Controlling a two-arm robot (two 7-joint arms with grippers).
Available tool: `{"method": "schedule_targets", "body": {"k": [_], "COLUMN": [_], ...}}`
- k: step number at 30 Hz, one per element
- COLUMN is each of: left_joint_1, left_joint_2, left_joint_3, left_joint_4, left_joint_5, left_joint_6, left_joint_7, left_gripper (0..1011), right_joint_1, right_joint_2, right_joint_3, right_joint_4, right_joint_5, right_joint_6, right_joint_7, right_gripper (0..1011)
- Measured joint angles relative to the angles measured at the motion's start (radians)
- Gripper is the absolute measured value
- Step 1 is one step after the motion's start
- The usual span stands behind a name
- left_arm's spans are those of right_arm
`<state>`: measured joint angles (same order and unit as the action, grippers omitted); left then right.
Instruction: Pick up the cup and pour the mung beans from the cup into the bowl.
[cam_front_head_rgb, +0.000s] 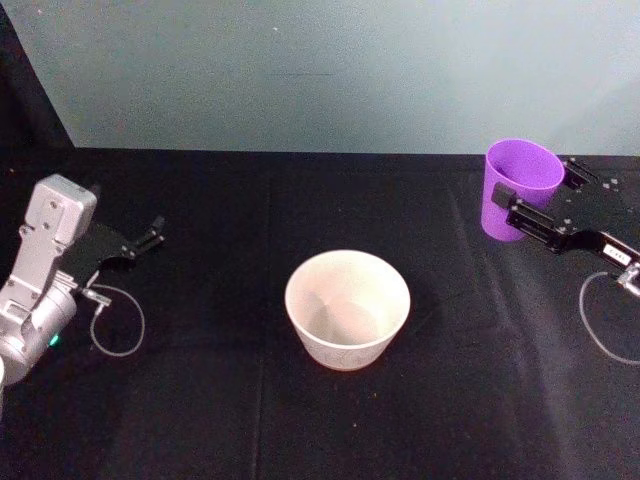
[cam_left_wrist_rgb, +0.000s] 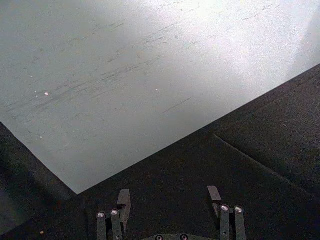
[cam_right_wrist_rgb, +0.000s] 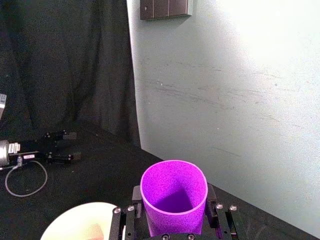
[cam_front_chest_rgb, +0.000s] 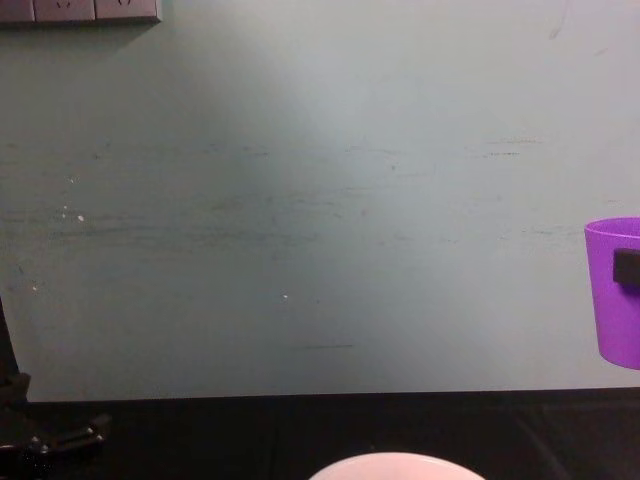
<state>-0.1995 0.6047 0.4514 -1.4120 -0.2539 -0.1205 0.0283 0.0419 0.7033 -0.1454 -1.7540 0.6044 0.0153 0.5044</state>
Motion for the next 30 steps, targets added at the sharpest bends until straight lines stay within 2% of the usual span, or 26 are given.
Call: {"method": "schedule_targets", "body": {"k": [30], "left_joint_1": [0.0], "left_joint_2": [0.0], "left_joint_3": [0.0], "left_joint_4": [0.0], "left_joint_5": [0.0], "left_joint_6": [0.0], "left_joint_7": [0.0], "left_gripper": [1000], "right_joint_1": [0.0], "right_joint_2": [0.0], "right_joint_3": [0.0], "right_joint_4": [0.0], "right_joint_5": [0.0], "right_joint_6": [0.0], "right_joint_7": [0.0], "right_gripper": [726]}}
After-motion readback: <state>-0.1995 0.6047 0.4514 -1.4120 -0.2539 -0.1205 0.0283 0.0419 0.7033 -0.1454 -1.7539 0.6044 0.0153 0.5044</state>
